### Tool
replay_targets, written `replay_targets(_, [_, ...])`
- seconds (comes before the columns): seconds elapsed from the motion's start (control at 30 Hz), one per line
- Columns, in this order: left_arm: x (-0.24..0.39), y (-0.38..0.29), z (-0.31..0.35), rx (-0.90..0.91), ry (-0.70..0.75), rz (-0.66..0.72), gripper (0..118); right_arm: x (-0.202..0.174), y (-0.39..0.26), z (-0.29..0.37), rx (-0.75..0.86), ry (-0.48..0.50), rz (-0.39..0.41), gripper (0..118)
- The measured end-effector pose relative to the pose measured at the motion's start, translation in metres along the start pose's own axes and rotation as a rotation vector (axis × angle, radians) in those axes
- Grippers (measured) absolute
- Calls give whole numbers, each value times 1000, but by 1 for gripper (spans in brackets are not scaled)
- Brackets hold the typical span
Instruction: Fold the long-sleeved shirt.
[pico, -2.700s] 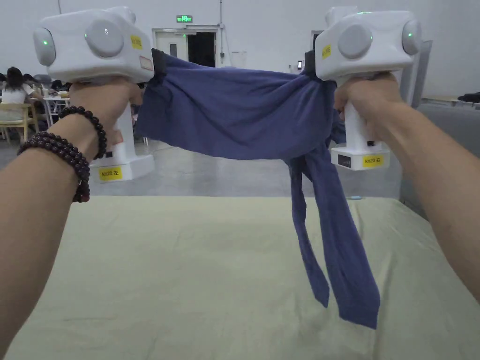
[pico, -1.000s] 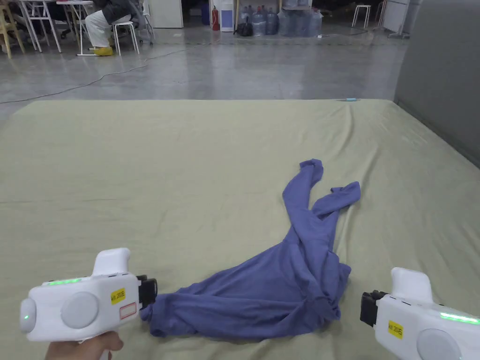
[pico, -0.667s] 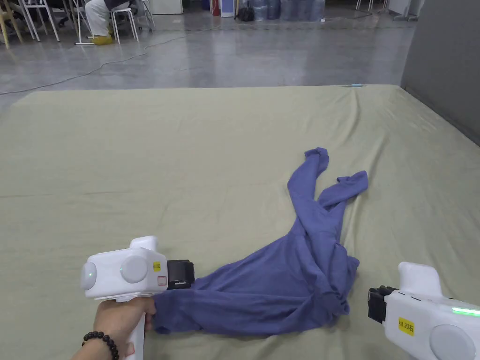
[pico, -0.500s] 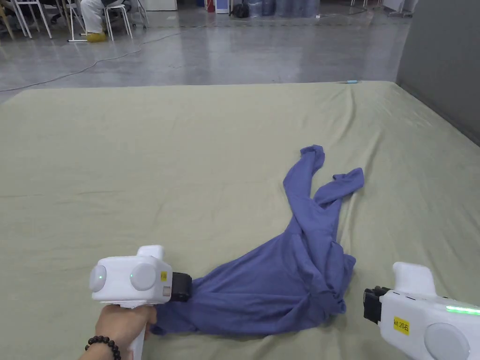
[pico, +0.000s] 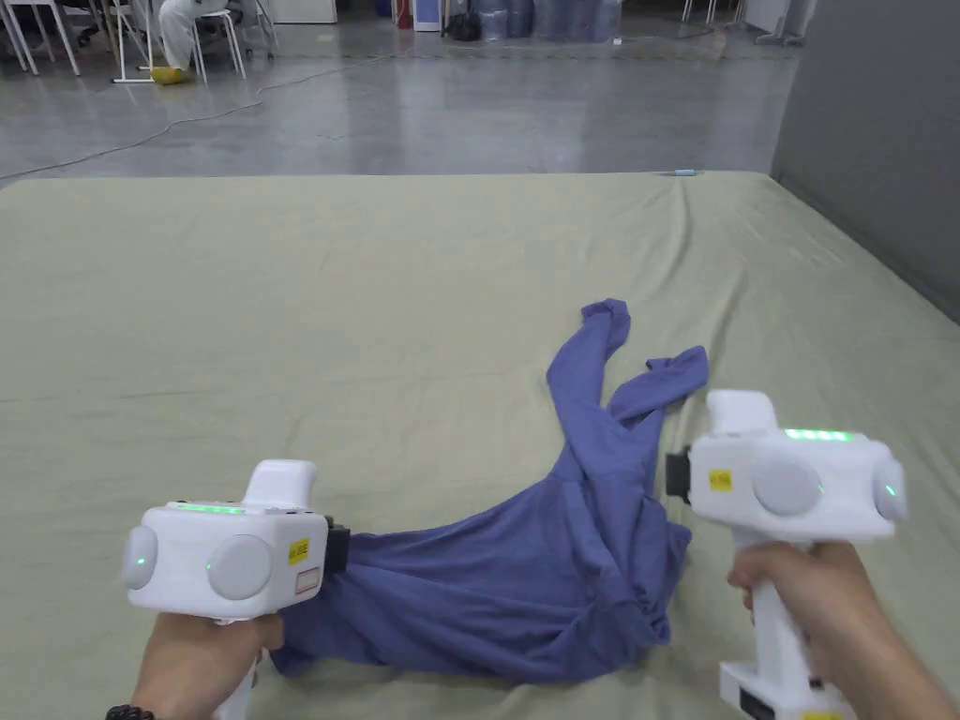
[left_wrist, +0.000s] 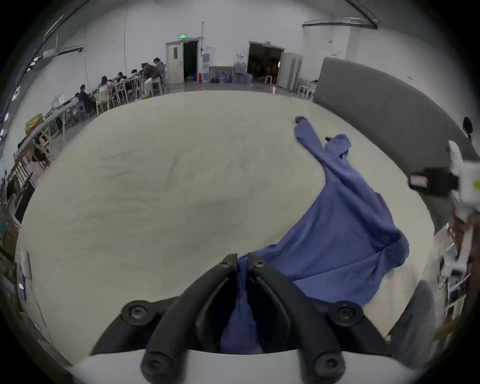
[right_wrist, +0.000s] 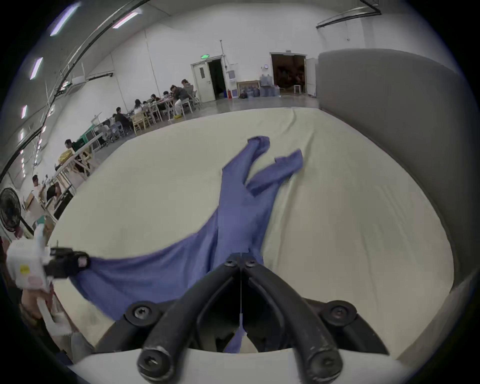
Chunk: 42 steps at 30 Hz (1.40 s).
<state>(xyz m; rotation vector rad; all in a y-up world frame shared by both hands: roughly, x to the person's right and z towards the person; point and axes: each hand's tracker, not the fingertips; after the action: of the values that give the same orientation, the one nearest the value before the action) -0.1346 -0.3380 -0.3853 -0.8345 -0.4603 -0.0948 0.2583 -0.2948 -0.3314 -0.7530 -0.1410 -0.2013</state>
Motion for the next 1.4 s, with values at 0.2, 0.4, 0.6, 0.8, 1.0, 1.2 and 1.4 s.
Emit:
replay_targets(0.2, [1,5,4,41,-24,38,0,3,70,-109,-196,-32,75,93])
replay_targets(0.4, [-7,0,-4,23,-27,72,0,-1,58,-173,-429,-41,94,75])
replay_targets(0.6, [-9,-1,-4,13,-33,92,0,3,60,-157,-406,-24,59,4])
replay_targets(0.8, [-11,17,27,130,-60,135,0,12,93,-88,-207,38,22,4])
replay_targets(1.0, [-23,90,67,312,-26,139,0,15,162,-15,35,88,1,4])
replay_targets(1.2, [-36,204,101,487,39,108,0,0,258,53,245,86,36,4])
replay_targets(1.4, [-35,330,135,577,89,97,0,-30,362,118,476,15,89,4])
